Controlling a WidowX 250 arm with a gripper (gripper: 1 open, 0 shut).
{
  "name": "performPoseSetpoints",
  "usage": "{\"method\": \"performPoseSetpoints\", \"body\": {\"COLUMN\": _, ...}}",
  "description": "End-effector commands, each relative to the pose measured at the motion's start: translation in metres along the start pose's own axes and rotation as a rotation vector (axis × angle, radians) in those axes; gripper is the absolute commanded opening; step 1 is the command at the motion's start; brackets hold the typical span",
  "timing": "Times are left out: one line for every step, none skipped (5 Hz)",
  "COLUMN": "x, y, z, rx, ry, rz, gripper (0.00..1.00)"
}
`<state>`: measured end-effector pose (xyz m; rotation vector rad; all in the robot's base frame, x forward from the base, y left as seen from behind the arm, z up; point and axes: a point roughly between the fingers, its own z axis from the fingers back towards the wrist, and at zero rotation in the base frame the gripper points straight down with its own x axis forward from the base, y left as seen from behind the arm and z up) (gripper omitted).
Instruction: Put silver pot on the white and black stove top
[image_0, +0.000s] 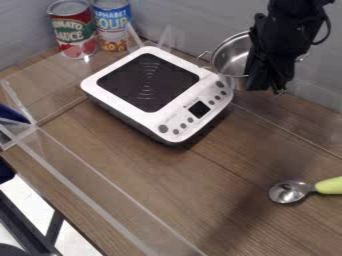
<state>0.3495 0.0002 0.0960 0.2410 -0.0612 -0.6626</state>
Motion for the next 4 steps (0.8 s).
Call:
{"method": "performPoseSetpoints", "body": {"x": 0.000, "y": 0.014, "z": 0.019, "rx": 0.041, "ry": -0.043, "rz": 0.026, "gripper": 0.00}}
{"method": "performPoseSetpoints", "body": {"x": -0.002, "y": 0.010, "z": 0.020, "rx": 0.035, "ry": -0.045, "rz": 0.026, "gripper": 0.00}}
{"method": "performPoseSetpoints", "body": {"x": -0.003, "y": 0.006, "z": 0.021, "rx": 0.029, "ry": -0.047, "rz": 0.024, "gripper": 0.00}}
{"method": "performPoseSetpoints", "body": {"x": -0.004, "y": 0.003, "z": 0.021, "rx": 0.024, "ry": -0.050, "rz": 0.022, "gripper": 0.00}}
